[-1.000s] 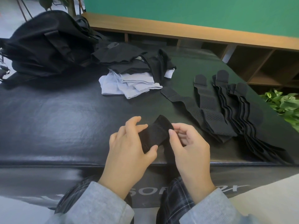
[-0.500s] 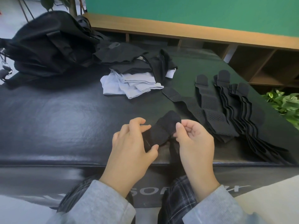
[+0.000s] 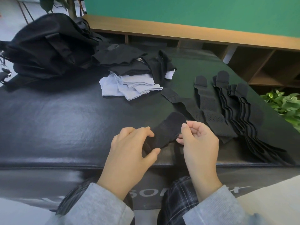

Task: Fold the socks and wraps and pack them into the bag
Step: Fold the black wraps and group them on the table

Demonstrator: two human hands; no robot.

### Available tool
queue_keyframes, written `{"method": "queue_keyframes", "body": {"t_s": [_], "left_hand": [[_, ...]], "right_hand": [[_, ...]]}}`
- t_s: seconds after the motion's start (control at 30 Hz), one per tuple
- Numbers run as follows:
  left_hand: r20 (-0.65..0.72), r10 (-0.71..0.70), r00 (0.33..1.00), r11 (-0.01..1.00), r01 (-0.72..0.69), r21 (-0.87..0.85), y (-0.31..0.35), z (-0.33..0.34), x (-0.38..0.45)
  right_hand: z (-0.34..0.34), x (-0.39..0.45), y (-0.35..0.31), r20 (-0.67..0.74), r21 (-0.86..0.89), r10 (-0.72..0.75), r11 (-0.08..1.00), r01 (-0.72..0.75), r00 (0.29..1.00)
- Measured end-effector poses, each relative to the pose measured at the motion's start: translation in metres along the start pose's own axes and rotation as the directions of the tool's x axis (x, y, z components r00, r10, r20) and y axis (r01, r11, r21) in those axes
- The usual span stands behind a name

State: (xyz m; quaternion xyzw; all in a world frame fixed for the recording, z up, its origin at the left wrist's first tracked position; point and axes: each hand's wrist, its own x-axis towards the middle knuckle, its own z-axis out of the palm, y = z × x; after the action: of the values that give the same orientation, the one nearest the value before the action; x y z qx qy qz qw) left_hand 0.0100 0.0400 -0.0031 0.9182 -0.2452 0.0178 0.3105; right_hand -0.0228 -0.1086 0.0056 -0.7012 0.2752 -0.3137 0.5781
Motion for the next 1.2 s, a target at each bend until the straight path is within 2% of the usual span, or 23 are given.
{"method": "queue_keyframes", "body": {"t_s": [0.07,0.23,0.43,0.57,0.7,0.83,0.9,1.03,1.2], "left_hand": [[-0.047,0.050,0.998,0.999,-0.049,0.022,0.001,0.001,0.000],[-0.111,0.047,0.993,0.998,-0.043,0.038,0.001,0.004,0.002],[-0.149,-0.087,0.985,0.994,0.077,-0.071,0.003,0.007,0.004],[-0.164,-0.089,0.982,0.994,0.077,-0.076,0.002,0.009,0.004],[-0.172,-0.073,0.982,0.996,0.062,-0.069,0.001,0.009,0.004],[-0.162,-0.072,0.984,0.996,0.061,-0.072,0.001,0.008,0.004],[-0.149,-0.079,0.986,0.995,0.068,-0.075,0.000,0.008,0.004],[-0.127,-0.065,0.990,0.997,0.059,-0.052,0.002,0.004,0.004],[-0.111,-0.022,0.994,0.999,0.025,0.023,0.000,0.005,0.004]], "right_hand": [[-0.001,-0.002,0.000,0.010,0.000,-0.029,1.000,0.029,1.000],[-0.002,-0.008,0.002,0.041,0.009,-0.099,0.995,0.098,0.994],[-0.001,-0.017,0.004,0.105,-0.029,-0.226,0.973,0.230,0.968],[0.001,-0.017,0.009,0.180,-0.101,-0.409,0.897,0.430,0.895],[0.001,-0.015,0.015,0.319,-0.175,-0.511,0.796,0.580,0.798],[0.001,-0.011,0.017,0.451,-0.162,-0.528,0.744,0.648,0.719],[0.001,-0.009,0.019,0.484,-0.157,-0.520,0.739,0.655,0.704],[0.002,-0.009,0.022,0.519,-0.223,-0.473,0.729,0.647,0.712],[0.003,-0.009,0.016,0.505,-0.283,-0.408,0.754,0.593,0.760]]}}
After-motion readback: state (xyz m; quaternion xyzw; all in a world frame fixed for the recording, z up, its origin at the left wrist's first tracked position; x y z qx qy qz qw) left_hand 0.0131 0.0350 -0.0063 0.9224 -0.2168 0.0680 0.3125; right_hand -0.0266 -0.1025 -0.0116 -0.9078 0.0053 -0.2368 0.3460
